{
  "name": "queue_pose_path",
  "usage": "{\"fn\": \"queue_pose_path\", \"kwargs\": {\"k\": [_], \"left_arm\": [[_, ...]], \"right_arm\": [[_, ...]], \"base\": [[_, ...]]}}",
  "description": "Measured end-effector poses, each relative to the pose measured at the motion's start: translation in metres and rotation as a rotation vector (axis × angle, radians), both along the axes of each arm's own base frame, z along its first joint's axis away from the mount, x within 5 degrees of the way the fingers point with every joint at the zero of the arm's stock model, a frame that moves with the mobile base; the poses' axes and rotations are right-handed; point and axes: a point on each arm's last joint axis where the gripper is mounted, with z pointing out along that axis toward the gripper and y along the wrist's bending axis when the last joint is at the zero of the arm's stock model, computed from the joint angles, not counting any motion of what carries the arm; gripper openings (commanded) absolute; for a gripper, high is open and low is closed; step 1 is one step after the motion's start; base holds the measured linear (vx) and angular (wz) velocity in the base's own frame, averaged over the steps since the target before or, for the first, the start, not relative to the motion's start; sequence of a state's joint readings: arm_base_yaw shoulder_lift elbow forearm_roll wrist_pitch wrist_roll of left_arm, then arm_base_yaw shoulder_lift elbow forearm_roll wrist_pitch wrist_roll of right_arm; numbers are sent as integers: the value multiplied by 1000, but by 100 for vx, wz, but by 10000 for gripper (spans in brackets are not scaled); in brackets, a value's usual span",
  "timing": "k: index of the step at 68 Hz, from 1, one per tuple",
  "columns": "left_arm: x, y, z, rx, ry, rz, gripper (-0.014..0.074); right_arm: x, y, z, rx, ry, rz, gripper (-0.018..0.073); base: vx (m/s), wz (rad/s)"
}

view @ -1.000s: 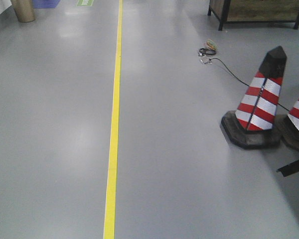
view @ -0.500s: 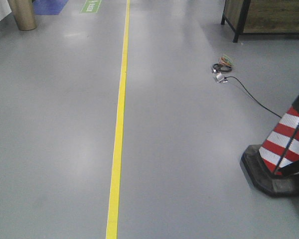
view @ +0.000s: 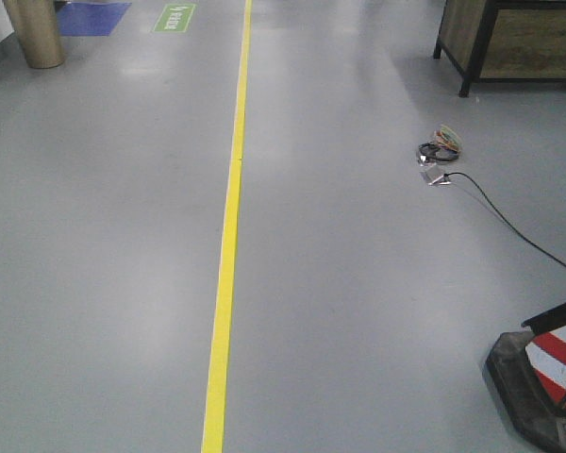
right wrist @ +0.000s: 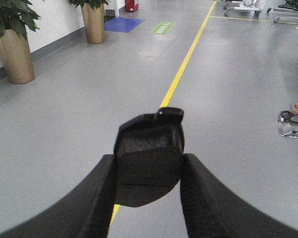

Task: Move and align brake pads A on conveyor
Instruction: 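Turn and drive up to the black conveyor belt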

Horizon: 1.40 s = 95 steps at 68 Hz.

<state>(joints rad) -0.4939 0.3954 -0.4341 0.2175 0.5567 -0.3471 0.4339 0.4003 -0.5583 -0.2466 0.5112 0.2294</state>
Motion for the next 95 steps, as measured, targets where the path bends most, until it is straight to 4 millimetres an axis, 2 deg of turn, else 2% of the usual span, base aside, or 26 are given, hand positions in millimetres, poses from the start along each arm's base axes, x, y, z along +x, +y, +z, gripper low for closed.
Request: {"fn": "queue_pose_path", "kwargs": {"k": [25, 95], "left_arm": [[0, 0, 0, 1, 1, 0, -6], [0, 0, 0, 1, 1, 0, -6]], "right_arm": [[0, 0, 0, -1, 2, 0, -4], [0, 0, 0, -1, 2, 0, -4]], "base": [[34, -47], [21, -95]]}}
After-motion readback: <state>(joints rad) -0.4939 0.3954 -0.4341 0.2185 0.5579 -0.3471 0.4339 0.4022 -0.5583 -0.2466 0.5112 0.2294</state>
